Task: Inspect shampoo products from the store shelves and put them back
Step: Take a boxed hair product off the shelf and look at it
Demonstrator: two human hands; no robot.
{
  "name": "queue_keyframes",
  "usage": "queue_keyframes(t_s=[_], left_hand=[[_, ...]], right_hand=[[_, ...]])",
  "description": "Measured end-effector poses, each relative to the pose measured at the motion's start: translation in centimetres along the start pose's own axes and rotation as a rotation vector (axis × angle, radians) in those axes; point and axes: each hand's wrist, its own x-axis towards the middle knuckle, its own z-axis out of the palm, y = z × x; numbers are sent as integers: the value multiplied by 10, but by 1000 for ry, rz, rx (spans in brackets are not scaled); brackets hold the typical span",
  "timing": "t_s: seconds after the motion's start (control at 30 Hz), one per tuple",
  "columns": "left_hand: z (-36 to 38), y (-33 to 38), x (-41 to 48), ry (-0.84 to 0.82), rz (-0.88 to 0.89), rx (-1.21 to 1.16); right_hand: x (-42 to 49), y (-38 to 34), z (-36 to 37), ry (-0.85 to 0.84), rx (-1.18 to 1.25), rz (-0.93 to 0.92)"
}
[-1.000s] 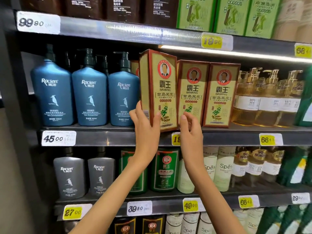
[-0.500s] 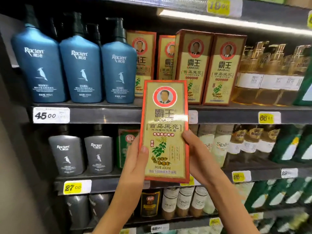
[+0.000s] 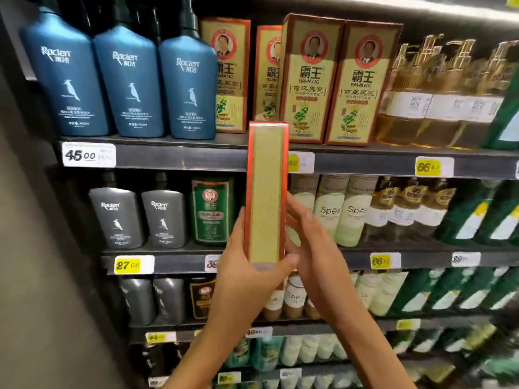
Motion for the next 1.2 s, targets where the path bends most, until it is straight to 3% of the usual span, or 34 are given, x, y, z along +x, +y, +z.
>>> queue_keyframes(t_s=[0.1, 0.2, 0.3, 0.37, 0.47, 0.57, 0.67, 0.8, 0.93, 1.0, 1.1, 1.2], left_hand=[[9, -2, -8, 69, -65, -148], [6, -6, -27, -109, -233, -465], [6, -10, -55, -308, -354, -648], [9, -13, -71, -394, -378, -711], [12, -15, -84, -321, -436, -577], [13, -21, -94, -95, -346, -33], [29, -13, -114, -232, -191, 186], [57, -16, -132, -229, -244, 75], [51, -25, -144, -344, -466, -495], [49, -32, -152, -462, -467, -700], [48, -39, -156, -614, -468, -727], [39, -46, -154, -566, -496, -483]], right_hand=[[-14, -1, -15, 93, -23, 78], [-25, 5, -42, 251, -148, 200], [-41, 5, -55, 41, 237, 417], [-54, 3, -55, 4, 464, 445], [-71, 6, -56, 55, 463, 409], [-80, 3, -61, 179, 181, 355], [-85, 2, -58, 301, -114, 347], [-99, 5, -49, 267, -268, 360], [-117, 5, -73, 238, -186, 405], [-127, 11, -85, 275, -148, 522], [-142, 14, -90, 147, 143, 682], [-148, 20, -92, 164, 114, 505]])
